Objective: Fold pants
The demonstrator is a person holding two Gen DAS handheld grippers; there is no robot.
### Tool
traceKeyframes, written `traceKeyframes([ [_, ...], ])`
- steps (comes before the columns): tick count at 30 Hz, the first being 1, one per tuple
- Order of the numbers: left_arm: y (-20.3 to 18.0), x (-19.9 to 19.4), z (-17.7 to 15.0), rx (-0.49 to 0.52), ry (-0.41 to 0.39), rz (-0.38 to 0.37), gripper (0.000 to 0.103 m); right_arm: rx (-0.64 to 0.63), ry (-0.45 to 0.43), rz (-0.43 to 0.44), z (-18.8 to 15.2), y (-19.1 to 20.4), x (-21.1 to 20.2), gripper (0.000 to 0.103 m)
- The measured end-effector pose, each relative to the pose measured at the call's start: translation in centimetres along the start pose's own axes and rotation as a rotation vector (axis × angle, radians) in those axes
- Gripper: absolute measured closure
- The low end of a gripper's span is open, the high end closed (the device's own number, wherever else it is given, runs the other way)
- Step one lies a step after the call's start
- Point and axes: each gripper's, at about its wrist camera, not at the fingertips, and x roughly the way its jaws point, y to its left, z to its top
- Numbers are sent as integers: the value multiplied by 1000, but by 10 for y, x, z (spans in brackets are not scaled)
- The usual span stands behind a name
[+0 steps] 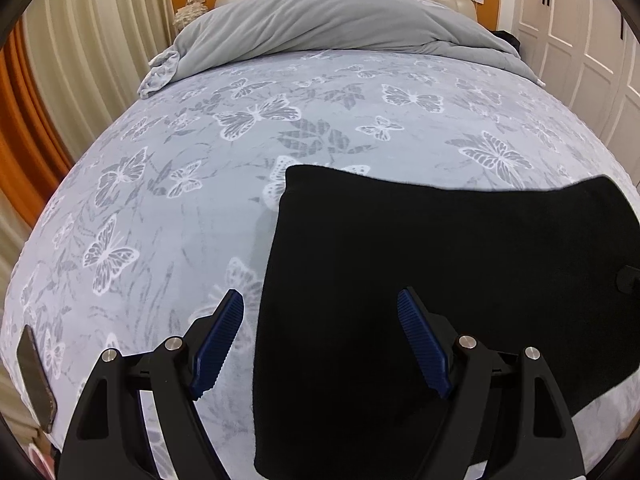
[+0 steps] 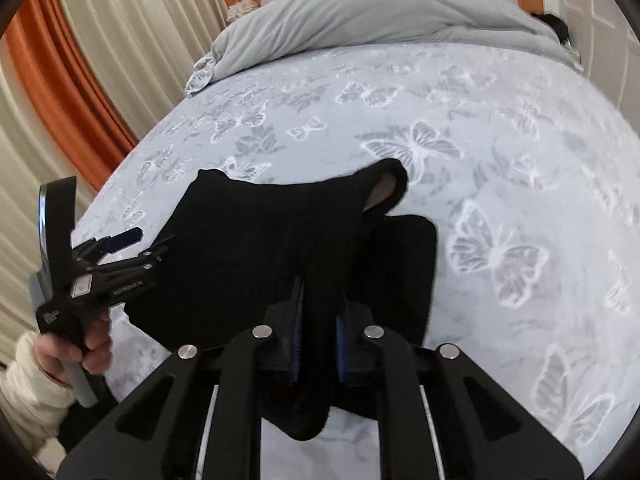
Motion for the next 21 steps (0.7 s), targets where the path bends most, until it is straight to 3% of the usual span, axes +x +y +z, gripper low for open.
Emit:
traceKeyframes([
  [1, 0, 1, 0, -1, 5, 1, 25, 43, 64, -37, -4, -11, 17, 81],
  [2, 0, 2, 0, -4, 11, 3, 25, 81, 71, -19, -5, -16, 20, 79],
  [5, 9, 1, 2, -40, 20, -13, 25, 112, 29, 20, -1, -20, 5, 73],
  [7, 18, -1, 3, -76, 20, -28, 23, 111, -6, 25, 0, -22, -3, 44],
  [8, 24, -1, 3, -93, 22, -33, 22, 115, -10, 25, 0, -23, -3, 40],
  [13, 32, -8, -3, -104, 21, -41, 22, 125, 25, 27, 0, -22, 5, 39],
  [17, 26, -18, -12, -57, -1, -60, 19, 108, 51, 108, -8, -15, 3, 39],
  [21, 20, -21, -16, -6, -12, -50, 18, 91, 74, 56, -13, -7, 26, 39],
])
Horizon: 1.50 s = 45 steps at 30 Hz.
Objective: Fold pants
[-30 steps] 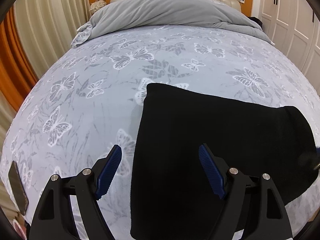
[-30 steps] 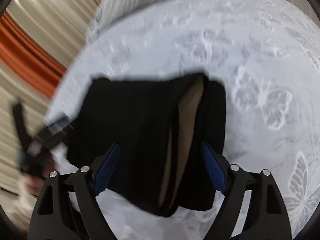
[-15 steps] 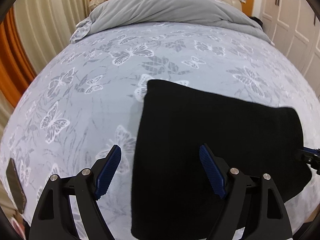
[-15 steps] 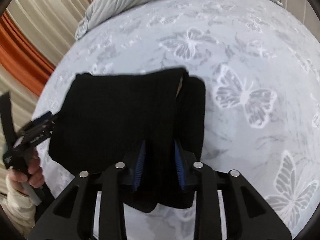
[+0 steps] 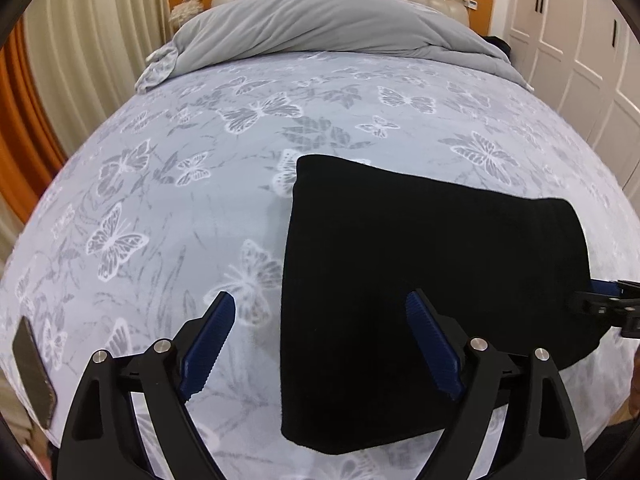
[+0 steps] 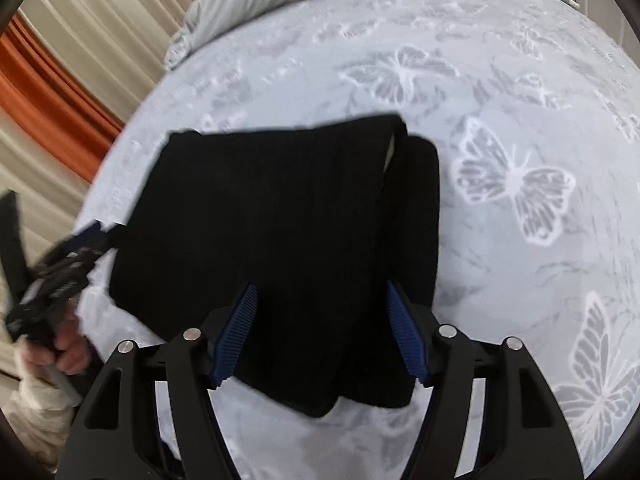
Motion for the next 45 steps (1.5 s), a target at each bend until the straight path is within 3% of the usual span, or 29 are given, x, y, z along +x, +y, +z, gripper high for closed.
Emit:
traceKeyframes([
  [2, 3, -2, 1, -13, -8, -1, 18, -34, -37, -17, 5, 9, 1, 59],
  [3, 8, -3, 3, -33, -19, 1, 18, -41, -50, -24, 10, 14, 0, 75],
  [6, 21, -8, 8, -93, -47, 11, 18, -46, -122, 13, 27, 31, -14, 87],
  [8, 35, -10, 11, -145, -59, 21, 18, -85, -183, 60, 39, 54, -31, 89],
  [11, 55, -15, 15, -211, -81, 38, 18, -198, -269, 219, 53, 108, -62, 90],
  [15, 85, -25, 19, -309, -118, 24, 18, -274, -292, 356, 64, 158, -76, 92],
  [18, 109, -41, 21, -412, -174, -56, 18, -312, -285, 374, 68, 182, -65, 92],
  [20, 116, -58, 21, -441, -240, -186, 17, -298, -249, 362, 70, 180, -49, 92],
  [21, 112, -68, 20, -410, -270, -260, 16, -284, -226, 346, 72, 175, -40, 92],
  [24, 83, -78, 15, -266, -280, -331, 12, -197, -166, 293, 76, 142, -18, 92],
  [27, 28, -67, 6, -59, -226, -328, 12, -109, -152, 319, 81, 111, -16, 92],
  [31, -43, -46, -10, 146, -159, -335, 12, -102, -155, 311, 81, 104, -20, 92],
  [33, -68, -41, -14, 199, -151, -344, 12, -99, -139, 317, 79, 96, -20, 92],
  [37, -105, -16, -14, 238, -149, -263, 16, -84, -124, 309, 75, 81, -21, 92],
  [38, -108, -7, -13, 233, -130, -270, 43, -78, -121, 306, 74, 78, -22, 91],
  [41, -102, 17, -6, 154, -53, -339, 86, -46, -91, 243, 73, 61, -15, 79],
  [42, -93, 20, -3, 109, -44, -360, 87, -23, -93, 229, 73, 54, -15, 68],
  [43, -78, 18, 4, 44, -44, -401, 88, 6, -103, 230, 72, 47, -16, 50],
  [45, -45, 7, 17, -62, -73, -437, 88, 43, -168, 243, 71, 36, -29, 23],
])
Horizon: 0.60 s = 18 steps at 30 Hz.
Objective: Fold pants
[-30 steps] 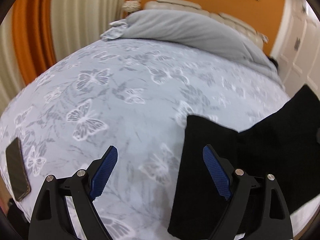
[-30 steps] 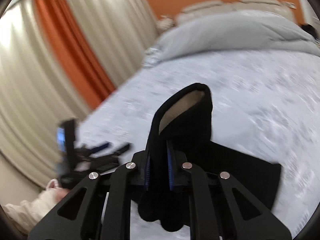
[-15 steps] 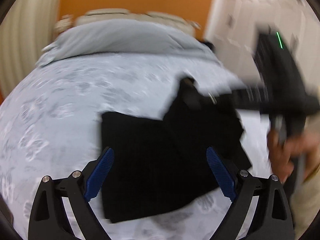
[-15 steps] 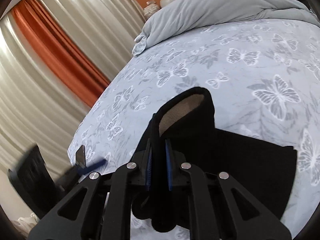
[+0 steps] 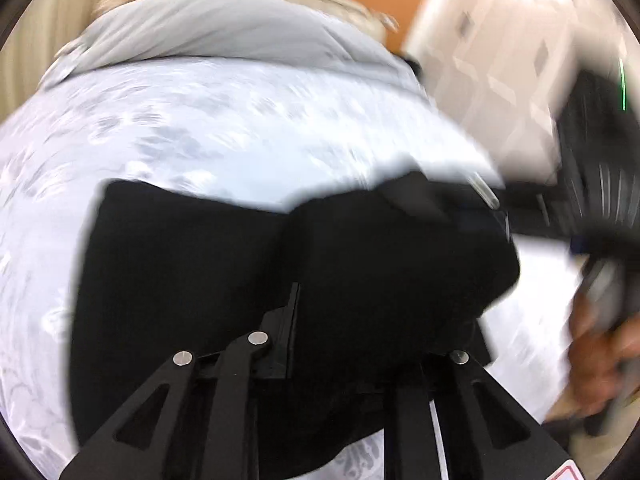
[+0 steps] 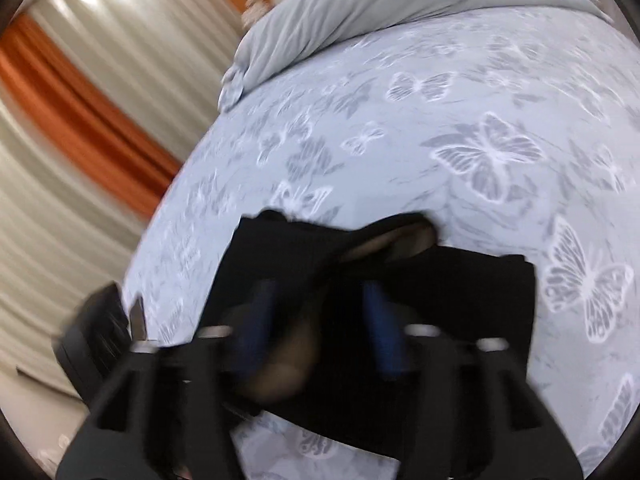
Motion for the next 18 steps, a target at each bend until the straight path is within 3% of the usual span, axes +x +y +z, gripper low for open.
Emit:
traceKeyframes([
  [2, 36, -43, 20, -100, -92, -10, 88, -49, -40, -53, 0, 2, -13, 22],
  [4, 89, -94, 32, -218, -202, 23, 87, -82, -68, -101, -4, 4, -20, 22],
  [6, 137, -129, 32, -334, -260, 79, 86, -170, -71, -169, -14, 15, -16, 22],
  [7, 171, -151, 27, -405, -290, 165, 86, -226, -61, -199, -21, 23, -10, 22],
  [9, 210, -174, 18, -451, -294, 354, 86, -394, -7, -253, -47, 51, 20, 22],
  [10, 222, -178, 14, -466, -288, 402, 86, -444, 17, -252, -59, 61, 34, 22],
  [11, 235, -181, 8, -491, -272, 408, 86, -514, 48, -249, -76, 78, 53, 22],
  [13, 261, -177, -5, -583, -217, 346, 86, -661, 108, -240, -108, 111, 90, 23],
  [15, 269, -172, -15, -624, -192, 321, 86, -742, 125, -261, -123, 127, 115, 25],
  [18, 255, -175, -15, -560, -206, 363, 85, -715, 156, -267, -127, 137, 147, 37],
])
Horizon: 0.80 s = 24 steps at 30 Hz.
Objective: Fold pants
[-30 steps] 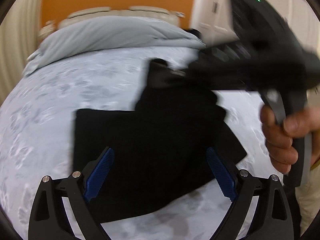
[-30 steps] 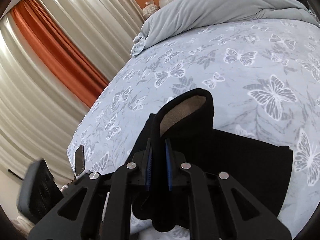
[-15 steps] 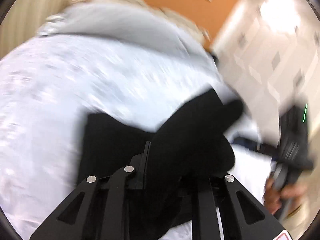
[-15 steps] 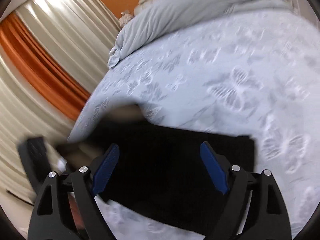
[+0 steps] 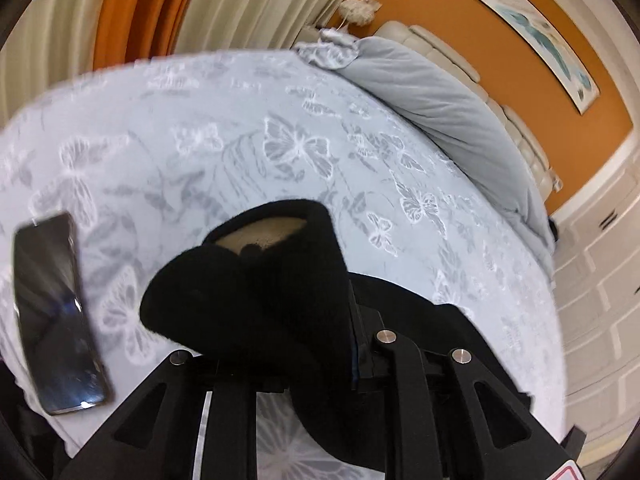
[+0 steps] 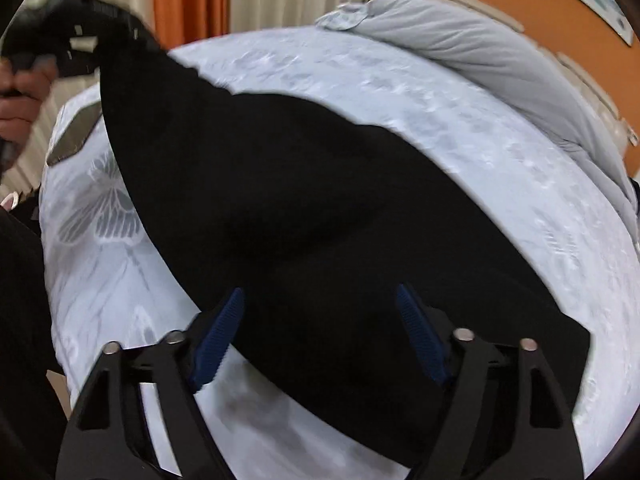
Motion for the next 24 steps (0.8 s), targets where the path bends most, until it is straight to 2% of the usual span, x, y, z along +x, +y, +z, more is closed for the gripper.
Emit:
traceKeyframes([
  [4, -9, 2, -2, 33, -8, 13, 84, 89, -22, 45, 12, -11, 6, 37],
  [6, -8, 1, -5, 29, -8, 14, 84, 82, -32, 35, 13, -9, 10, 38],
  [8, -6, 2, -4, 17, -8, 10, 84, 46, -41, -6, 20, -3, 10, 69],
  [9, -6, 1, -4, 6, -9, 0, 84, 68, -47, 4, 23, -5, 3, 87],
  [10, -6, -1, -3, -7, -13, -14, 84, 116, -69, 39, 30, -13, -10, 87],
  [12, -7, -8, -3, -20, -27, -45, 84, 128, -114, 75, 39, -18, -24, 87],
  [13, -11, -11, -2, -12, -37, -59, 84, 120, -105, 93, 39, -18, -21, 81],
  [14, -16, -12, -2, 4, -45, -66, 84, 102, -44, 120, 36, -16, -6, 74],
  [15, -21, -14, -1, 22, -53, -69, 84, 95, 24, 131, 30, -15, 12, 58],
  [17, -36, -16, -3, 54, -78, -66, 83, 81, -11, 126, 21, -11, 14, 53],
  [19, -52, -17, -5, 79, -95, -77, 82, 73, 22, 133, 26, -12, 1, 45],
  [20, -61, -18, -6, 91, -103, -81, 81, 96, -10, 130, 28, -22, -14, 42],
  [21, -66, -18, -7, 99, -110, -83, 80, 117, -46, 118, 25, -30, -27, 33],
  [22, -74, -19, -8, 113, -120, -81, 78, 140, -68, 90, 22, -41, -37, 21],
  [24, -84, -18, -10, 123, -132, -77, 78, 218, -64, -24, 7, -79, -55, 20],
])
